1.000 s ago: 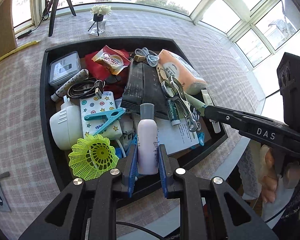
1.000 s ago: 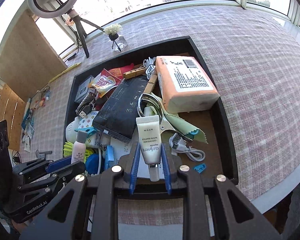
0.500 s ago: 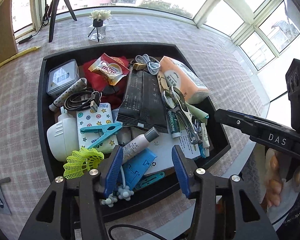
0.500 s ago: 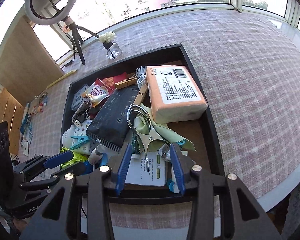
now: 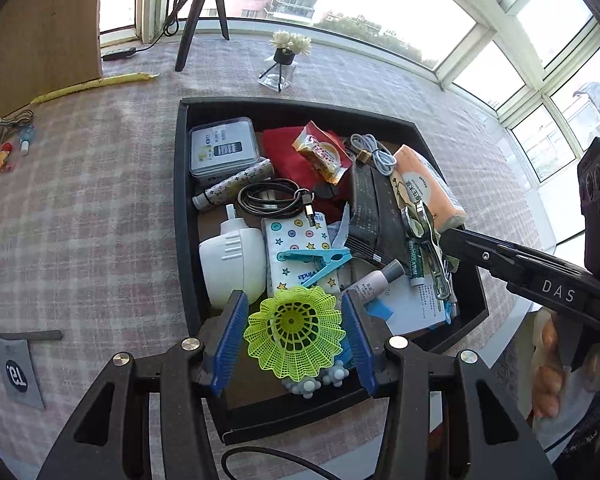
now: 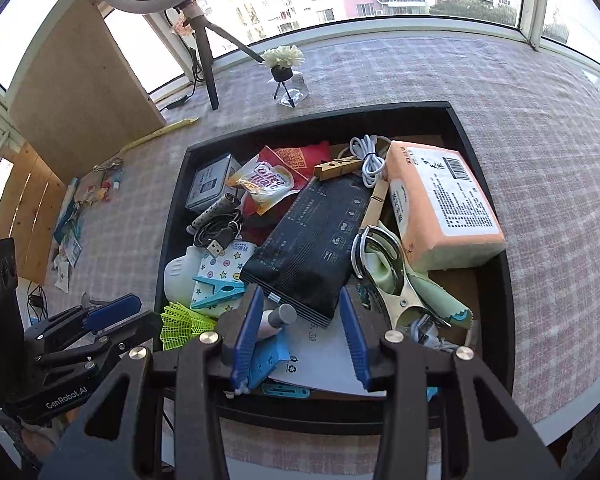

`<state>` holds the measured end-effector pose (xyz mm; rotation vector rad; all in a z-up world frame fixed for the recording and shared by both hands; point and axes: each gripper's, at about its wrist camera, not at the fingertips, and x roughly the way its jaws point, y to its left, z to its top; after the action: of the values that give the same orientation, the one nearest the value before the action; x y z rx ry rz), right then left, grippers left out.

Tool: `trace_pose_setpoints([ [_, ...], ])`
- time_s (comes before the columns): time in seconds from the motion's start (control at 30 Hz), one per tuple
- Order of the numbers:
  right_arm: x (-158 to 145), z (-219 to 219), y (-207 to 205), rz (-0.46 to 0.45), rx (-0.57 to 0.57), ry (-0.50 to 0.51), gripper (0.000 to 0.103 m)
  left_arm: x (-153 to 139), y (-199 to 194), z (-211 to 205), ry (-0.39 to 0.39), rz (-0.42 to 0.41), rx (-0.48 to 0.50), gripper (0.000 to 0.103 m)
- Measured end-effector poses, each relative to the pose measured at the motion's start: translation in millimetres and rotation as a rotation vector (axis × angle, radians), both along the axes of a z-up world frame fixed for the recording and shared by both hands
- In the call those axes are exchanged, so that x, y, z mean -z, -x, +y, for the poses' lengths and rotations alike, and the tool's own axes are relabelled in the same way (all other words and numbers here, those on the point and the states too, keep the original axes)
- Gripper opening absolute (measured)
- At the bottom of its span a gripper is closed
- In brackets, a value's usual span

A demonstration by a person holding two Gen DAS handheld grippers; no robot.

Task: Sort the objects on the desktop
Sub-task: 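Move the left tool to the grey printed pouch while the right tool approaches the grey spoon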

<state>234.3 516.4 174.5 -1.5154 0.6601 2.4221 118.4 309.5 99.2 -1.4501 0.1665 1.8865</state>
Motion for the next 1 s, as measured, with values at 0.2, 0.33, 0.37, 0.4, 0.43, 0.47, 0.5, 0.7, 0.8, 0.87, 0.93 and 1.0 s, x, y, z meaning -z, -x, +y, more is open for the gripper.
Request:
trace_pose_setpoints([
  [0.2,0,-42,38,0.000,-0.112,-0.002,0.039,2,26,-48,0.014,0.003,-0.111,0.045],
  [0.33,3,-79,60,-0.006,-0.196,-0.008,0.039,7,42,-85,0.029,0.003,-0.193,0.045],
  [0.37,4,-88,65,-0.007,-0.217,-0.008,0.039,9,45,-95,0.034,0.002,-0.212,0.045],
  [0.4,6,-98,70,-0.008,-0.240,-0.009,0.039,11,48,-105,0.041,0.002,-0.231,0.045],
  [0.43,7,-107,75,-0.009,-0.263,-0.009,0.039,13,50,-115,0.049,0.004,-0.246,0.045],
  [0.47,8,-117,80,-0.010,-0.289,-0.010,0.039,15,52,-124,0.058,0.008,-0.260,0.045],
  [0.5,10,-127,84,-0.013,-0.317,-0.012,0.039,17,54,-134,0.068,0.012,-0.277,0.045],
  [0.7,27,-190,109,-0.050,-0.504,-0.039,0.039,39,66,-197,0.124,-0.012,-0.390,0.048],
  [0.8,37,-221,118,-0.073,-0.603,-0.061,0.039,52,71,-228,0.149,-0.032,-0.452,0.048],
  [0.87,44,-242,123,-0.088,-0.675,-0.079,0.039,60,72,-248,0.157,-0.050,-0.495,0.048],
  [0.93,50,-261,126,-0.102,-0.736,-0.099,0.039,67,70,-264,0.162,-0.060,-0.522,0.049],
  [1.0,57,-277,131,-0.115,-0.796,-0.106,0.039,72,69,-273,0.181,-0.058,-0.525,0.052],
])
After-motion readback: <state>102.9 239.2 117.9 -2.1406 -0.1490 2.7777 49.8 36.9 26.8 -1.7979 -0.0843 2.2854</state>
